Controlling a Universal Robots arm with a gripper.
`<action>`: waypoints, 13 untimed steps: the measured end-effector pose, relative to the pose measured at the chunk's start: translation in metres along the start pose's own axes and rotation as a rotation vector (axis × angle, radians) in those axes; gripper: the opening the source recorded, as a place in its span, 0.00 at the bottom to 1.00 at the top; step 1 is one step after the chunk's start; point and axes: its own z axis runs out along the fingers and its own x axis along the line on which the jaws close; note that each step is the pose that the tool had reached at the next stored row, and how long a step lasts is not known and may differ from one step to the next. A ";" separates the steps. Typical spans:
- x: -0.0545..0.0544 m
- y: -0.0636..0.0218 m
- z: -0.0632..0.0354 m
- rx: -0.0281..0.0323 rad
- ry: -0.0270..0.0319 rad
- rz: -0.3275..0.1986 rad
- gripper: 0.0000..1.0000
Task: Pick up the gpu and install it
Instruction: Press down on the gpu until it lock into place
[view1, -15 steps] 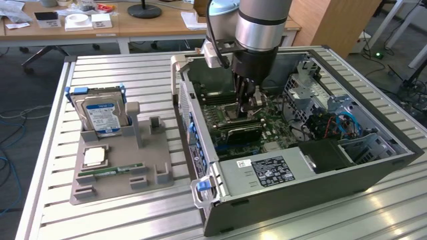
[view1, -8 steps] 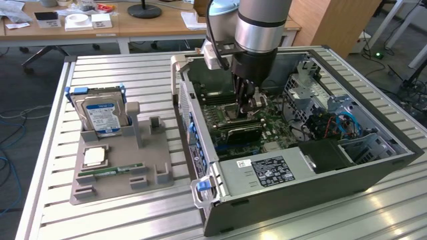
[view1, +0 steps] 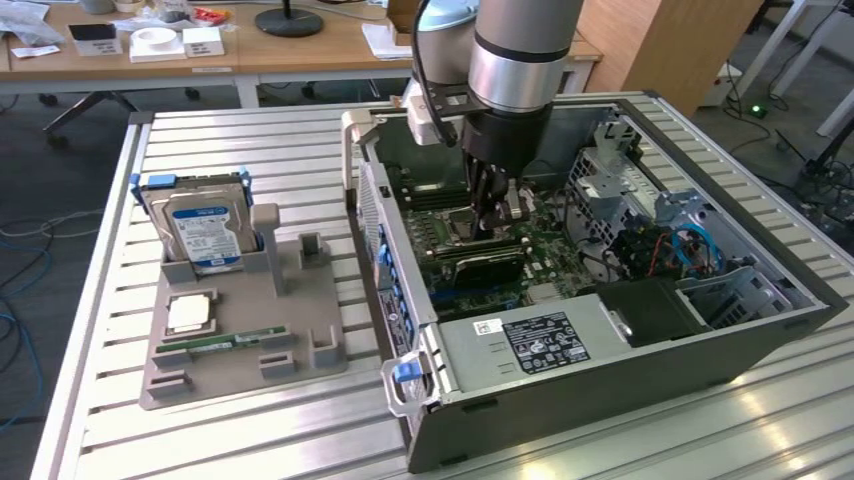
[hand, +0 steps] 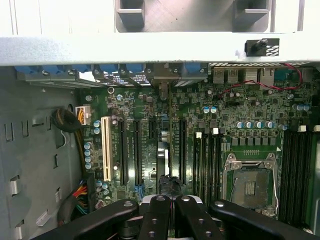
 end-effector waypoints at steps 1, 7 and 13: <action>0.000 0.0000 0.0004 0.0000 -0.0001 0.000 0.11; 0.000 0.0001 0.0025 0.0000 0.0001 0.000 0.11; 0.000 0.0002 0.0040 0.0002 -0.0005 0.000 0.11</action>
